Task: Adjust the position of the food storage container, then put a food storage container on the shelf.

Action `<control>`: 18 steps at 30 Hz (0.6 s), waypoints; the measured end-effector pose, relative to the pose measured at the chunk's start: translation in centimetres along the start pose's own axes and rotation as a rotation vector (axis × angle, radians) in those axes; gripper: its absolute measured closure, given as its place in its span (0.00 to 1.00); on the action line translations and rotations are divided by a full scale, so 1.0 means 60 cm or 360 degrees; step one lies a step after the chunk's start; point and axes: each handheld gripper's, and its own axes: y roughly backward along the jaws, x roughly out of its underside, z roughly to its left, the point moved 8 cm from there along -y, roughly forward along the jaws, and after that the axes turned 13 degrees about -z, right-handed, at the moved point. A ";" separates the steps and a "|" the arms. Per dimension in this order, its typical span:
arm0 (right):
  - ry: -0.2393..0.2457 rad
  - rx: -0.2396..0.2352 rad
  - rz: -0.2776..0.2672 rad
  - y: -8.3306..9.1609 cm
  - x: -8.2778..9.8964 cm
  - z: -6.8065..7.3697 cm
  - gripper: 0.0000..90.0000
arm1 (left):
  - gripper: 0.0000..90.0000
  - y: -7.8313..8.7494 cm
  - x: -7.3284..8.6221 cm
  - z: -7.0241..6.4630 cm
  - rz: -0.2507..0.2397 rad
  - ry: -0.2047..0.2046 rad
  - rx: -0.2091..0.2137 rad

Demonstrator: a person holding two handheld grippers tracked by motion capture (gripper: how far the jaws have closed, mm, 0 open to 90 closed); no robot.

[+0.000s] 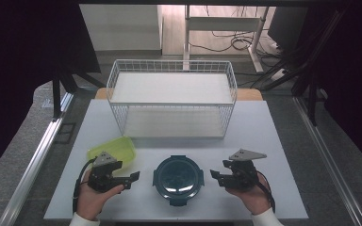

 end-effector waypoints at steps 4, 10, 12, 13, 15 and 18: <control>-0.0122 -0.0089 -0.0052 0.001 0.000 0.010 0.27 | 0.20 -0.003 -0.002 -0.004 0.0002 -0.0010 0.0003; -0.0158 -0.0063 -0.0054 0.002 0.006 0.007 0.22 | 0.19 -0.005 -0.005 -0.004 0.0001 -0.0012 -0.0003; -0.0160 -0.0057 -0.0057 0.005 0.006 0.006 0.21 | 0.19 -0.005 -0.007 -0.006 -0.0006 -0.0010 0.0001; -0.0162 -0.0058 -0.0057 0.006 0.006 0.006 0.21 | 0.18 -0.005 -0.008 -0.007 -0.0007 -0.0012 0.0007; -0.0163 -0.0068 -0.0065 0.005 0.004 0.007 0.21 | 0.18 -0.006 -0.007 -0.011 -0.0005 -0.0009 0.0022; -0.0169 -0.0081 -0.0055 -0.003 0.004 0.011 0.20 | 0.16 -0.008 -0.006 -0.014 -0.0004 0.0015 0.0048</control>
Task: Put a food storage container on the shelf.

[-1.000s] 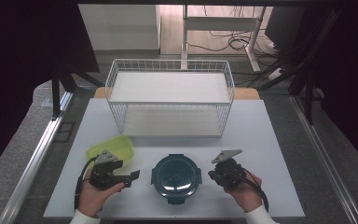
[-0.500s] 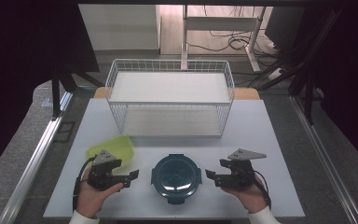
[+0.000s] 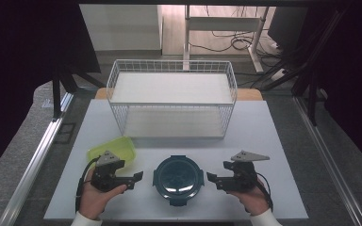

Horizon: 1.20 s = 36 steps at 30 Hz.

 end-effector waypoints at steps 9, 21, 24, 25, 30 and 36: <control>-0.0127 -0.0096 0.0024 -0.016 0.006 0.010 0.21 | 0.11 -0.015 0.001 -0.020 0.0032 0.0115 0.0122; -0.0260 -0.0218 0.0108 -0.029 0.022 0.028 0.16 | 0.09 -0.047 0.011 -0.050 0.0086 0.0363 0.0310; -0.0324 -0.0225 0.0125 -0.036 0.026 0.027 0.14 | 0.11 -0.063 0.021 -0.061 0.0119 0.0422 0.0373; -0.0343 -0.0225 0.0133 -0.040 0.029 0.027 0.13 | 0.12 -0.068 0.023 -0.063 0.0134 0.0432 0.0382; -0.0402 -0.0234 0.0169 -0.059 0.036 0.032 0.11 | 0.13 -0.079 0.024 -0.070 0.0157 0.0437 0.0401; -0.0428 -0.0250 0.0213 -0.076 0.044 0.043 0.11 | 0.12 -0.094 0.031 -0.073 0.0209 0.0486 0.0420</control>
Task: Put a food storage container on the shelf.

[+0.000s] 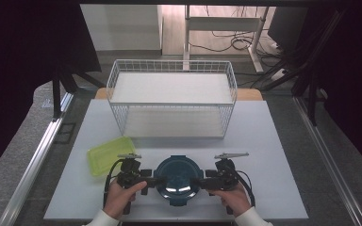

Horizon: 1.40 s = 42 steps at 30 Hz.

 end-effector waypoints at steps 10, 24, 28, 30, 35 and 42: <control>-0.0134 -0.0060 0.0030 -0.015 0.014 0.005 0.12 | 0.13 -0.017 0.014 -0.002 0.0073 0.0117 0.0067; -0.0291 -0.0081 0.0057 -0.017 0.020 0.013 0.22 | 0.25 -0.015 0.017 -0.010 0.0095 0.0201 0.0099; -0.0293 -0.0088 0.0042 -0.011 0.018 0.013 0.26 | 0.27 -0.010 0.016 -0.013 0.0088 0.0210 0.0083; -0.0279 -0.0084 0.0020 -0.007 0.018 0.016 0.28 | 0.28 -0.007 0.016 -0.016 0.0082 0.0188 0.0070; -0.0212 -0.0078 -0.0004 0.000 0.017 0.024 0.30 | 0.30 0.000 0.018 -0.023 0.0049 0.0146 0.0059; -0.0221 -0.0082 -0.0020 0.004 0.015 0.025 0.33 | 0.34 0.007 0.017 -0.028 0.0028 0.0129 0.0042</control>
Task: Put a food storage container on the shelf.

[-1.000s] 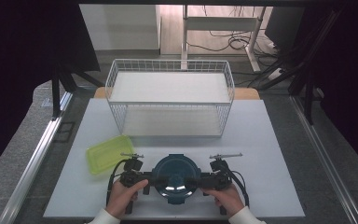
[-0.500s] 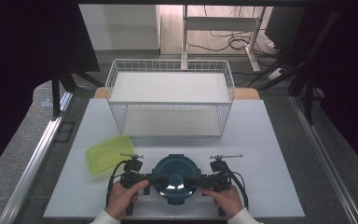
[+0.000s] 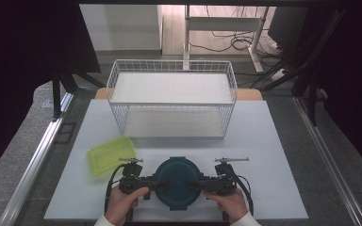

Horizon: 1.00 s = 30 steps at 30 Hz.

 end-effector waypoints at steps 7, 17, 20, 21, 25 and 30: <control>0.0001 0.0011 -0.0017 0.003 -0.002 0.003 0.34 | 0.37 0.005 -0.004 -0.006 -0.0045 -0.0014 -0.0022; 0.0013 -0.0003 -0.0059 0.007 -0.009 0.006 0.38 | 0.41 0.012 -0.009 -0.009 -0.0081 -0.0056 -0.0033; 0.0010 -0.0011 -0.0067 0.007 -0.010 0.006 0.38 | 0.41 0.012 -0.010 -0.009 -0.0086 -0.0072 -0.0039; 0.0012 -0.0012 -0.0069 0.007 -0.010 0.006 0.38 | 0.41 0.013 -0.010 -0.010 -0.0085 -0.0077 -0.0040; 0.0014 -0.0011 -0.0078 0.008 -0.011 0.007 0.39 | 0.41 0.013 -0.011 -0.011 -0.0090 -0.0076 -0.0046; 0.0024 0.0015 -0.0097 0.010 -0.015 0.010 0.39 | 0.41 0.013 -0.017 -0.014 -0.0102 -0.0084 -0.0049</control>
